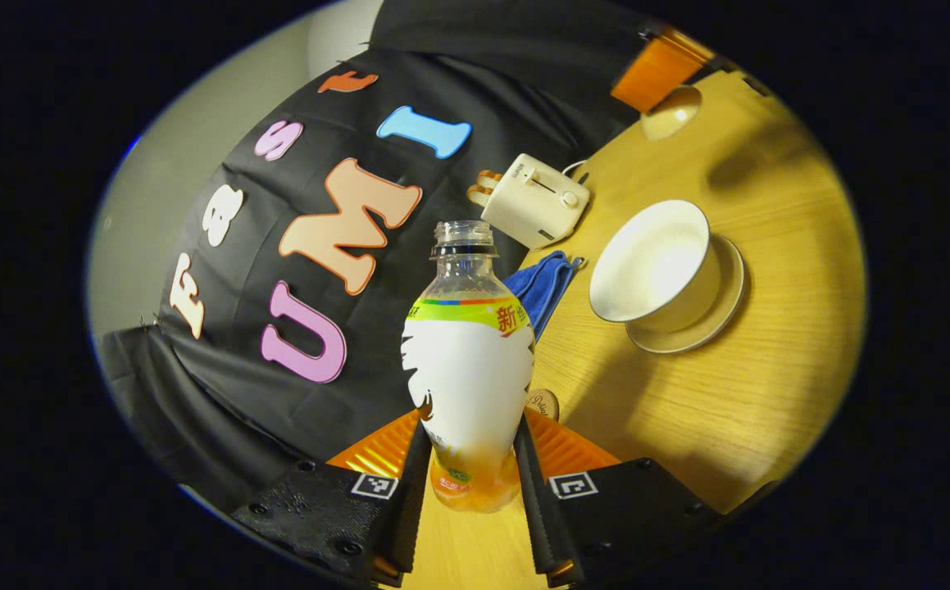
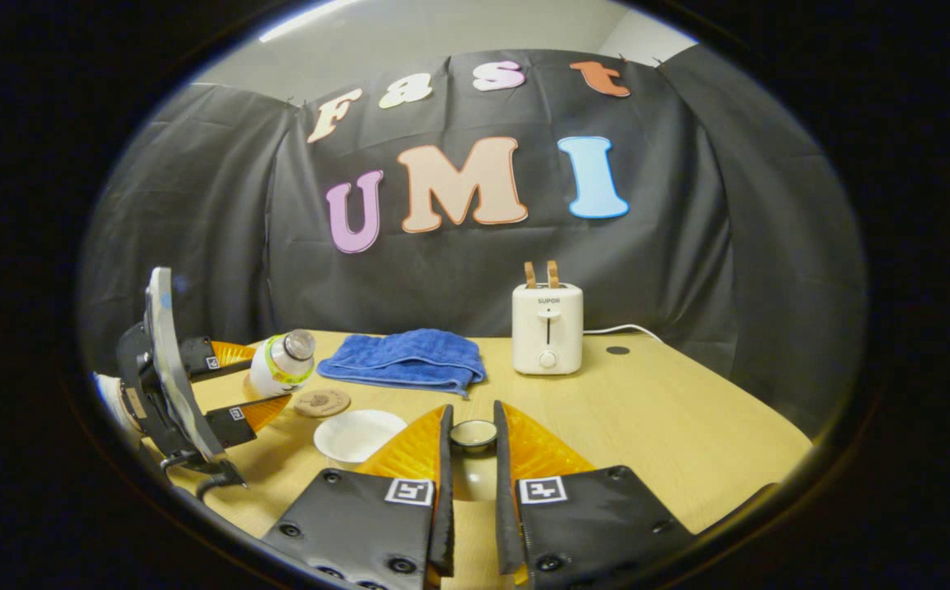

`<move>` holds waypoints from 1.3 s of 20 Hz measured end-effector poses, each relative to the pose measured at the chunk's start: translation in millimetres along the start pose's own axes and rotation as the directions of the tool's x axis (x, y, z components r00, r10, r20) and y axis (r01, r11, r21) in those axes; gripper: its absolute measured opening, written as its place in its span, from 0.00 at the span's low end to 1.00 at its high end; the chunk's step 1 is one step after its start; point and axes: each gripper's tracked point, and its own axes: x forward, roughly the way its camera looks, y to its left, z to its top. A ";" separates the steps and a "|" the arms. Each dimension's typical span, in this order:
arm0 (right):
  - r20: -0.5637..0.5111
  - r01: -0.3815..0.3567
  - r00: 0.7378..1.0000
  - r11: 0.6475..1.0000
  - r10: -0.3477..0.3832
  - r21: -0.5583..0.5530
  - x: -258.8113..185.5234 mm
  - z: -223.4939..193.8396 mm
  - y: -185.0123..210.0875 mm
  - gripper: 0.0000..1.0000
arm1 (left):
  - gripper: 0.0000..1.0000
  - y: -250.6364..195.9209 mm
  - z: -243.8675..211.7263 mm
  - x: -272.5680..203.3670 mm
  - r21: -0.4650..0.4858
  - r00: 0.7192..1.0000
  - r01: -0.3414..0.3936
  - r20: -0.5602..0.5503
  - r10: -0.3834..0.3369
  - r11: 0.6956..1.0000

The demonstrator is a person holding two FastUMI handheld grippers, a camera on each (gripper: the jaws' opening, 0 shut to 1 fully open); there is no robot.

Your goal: Open the teacup lid with one hand, grasp the water bottle and pour water into the teacup with the other hand; after pouring, place the water bottle on the coaster and then close the teacup lid.

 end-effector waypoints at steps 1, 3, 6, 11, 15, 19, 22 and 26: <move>-0.001 0.001 1.000 1.000 -0.001 0.002 -0.1 -1.0 -1.8 0.22 | 0.52 -0.8 -1.1 -0.6 0.030 1.000 0.004 -0.002 -0.004 1.000; -0.003 0.002 1.000 1.000 -0.002 0.005 -0.7 -2.7 -3.0 0.22 | 0.52 -5.1 -3.3 -2.4 0.083 1.000 0.014 -0.002 -0.014 0.996; -0.010 0.001 1.000 1.000 -0.001 0.004 0.5 -6.3 -5.1 0.22 | 0.52 -8.0 -8.3 -1.8 0.158 1.000 0.026 -0.017 -0.024 0.987; -0.020 -0.006 1.000 1.000 0.007 0.009 -0.4 -10.0 -6.2 0.22 | 0.52 -10.2 -14.2 -4.5 0.268 0.998 0.057 -0.038 -0.049 0.962; -0.027 -0.006 1.000 1.000 0.006 0.013 -1.9 -12.8 -9.8 0.24 | 0.52 -11.9 -15.4 -11.1 0.373 0.997 0.077 -0.045 -0.065 0.924; -0.034 -0.008 0.999 1.000 0.009 0.017 -4.4 -16.0 -11.5 0.22 | 0.53 -12.9 -15.1 -16.2 0.446 0.995 0.095 -0.048 -0.083 0.890; -0.039 -0.004 0.999 1.000 0.004 0.009 -4.6 -19.2 -14.1 0.24 | 0.53 -9.8 -15.0 -17.8 0.507 0.994 0.106 -0.057 -0.090 0.855; -0.038 -0.013 0.999 1.000 0.013 0.014 -5.9 -22.8 -13.3 0.24 | 0.53 -3.4 -13.4 -17.7 0.585 0.993 0.116 -0.070 -0.093 0.803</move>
